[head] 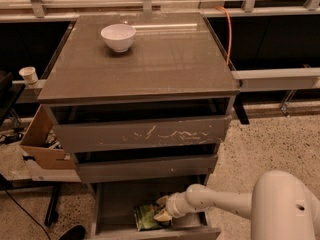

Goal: Pick green jalapeno chip bag from bottom drawer and place on counter

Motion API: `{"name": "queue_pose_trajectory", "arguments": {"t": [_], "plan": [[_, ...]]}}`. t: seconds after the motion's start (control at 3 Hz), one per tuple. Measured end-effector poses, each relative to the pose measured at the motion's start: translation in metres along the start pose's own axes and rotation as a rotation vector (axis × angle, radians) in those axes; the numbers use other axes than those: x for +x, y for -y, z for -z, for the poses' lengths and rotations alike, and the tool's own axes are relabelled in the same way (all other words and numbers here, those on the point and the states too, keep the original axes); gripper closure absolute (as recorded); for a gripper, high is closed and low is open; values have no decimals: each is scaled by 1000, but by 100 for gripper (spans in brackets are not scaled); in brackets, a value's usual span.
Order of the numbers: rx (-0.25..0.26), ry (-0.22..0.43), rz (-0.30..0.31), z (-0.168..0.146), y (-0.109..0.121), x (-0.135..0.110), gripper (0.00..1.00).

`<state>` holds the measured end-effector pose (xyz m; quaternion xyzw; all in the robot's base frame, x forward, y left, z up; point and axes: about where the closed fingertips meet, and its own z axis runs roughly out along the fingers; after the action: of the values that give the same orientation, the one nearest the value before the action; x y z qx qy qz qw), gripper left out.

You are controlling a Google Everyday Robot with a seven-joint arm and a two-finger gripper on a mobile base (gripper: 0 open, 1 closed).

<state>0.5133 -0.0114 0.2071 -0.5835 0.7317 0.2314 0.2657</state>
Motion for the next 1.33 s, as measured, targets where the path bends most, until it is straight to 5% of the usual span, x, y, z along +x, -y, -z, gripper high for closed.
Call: {"name": "queue_pose_trajectory", "arguments": {"t": [0.67,1.33], "plan": [[-4,9,-17,-21,4,10,52],[-35,-14,-34,-53,-1,26,36]]}}
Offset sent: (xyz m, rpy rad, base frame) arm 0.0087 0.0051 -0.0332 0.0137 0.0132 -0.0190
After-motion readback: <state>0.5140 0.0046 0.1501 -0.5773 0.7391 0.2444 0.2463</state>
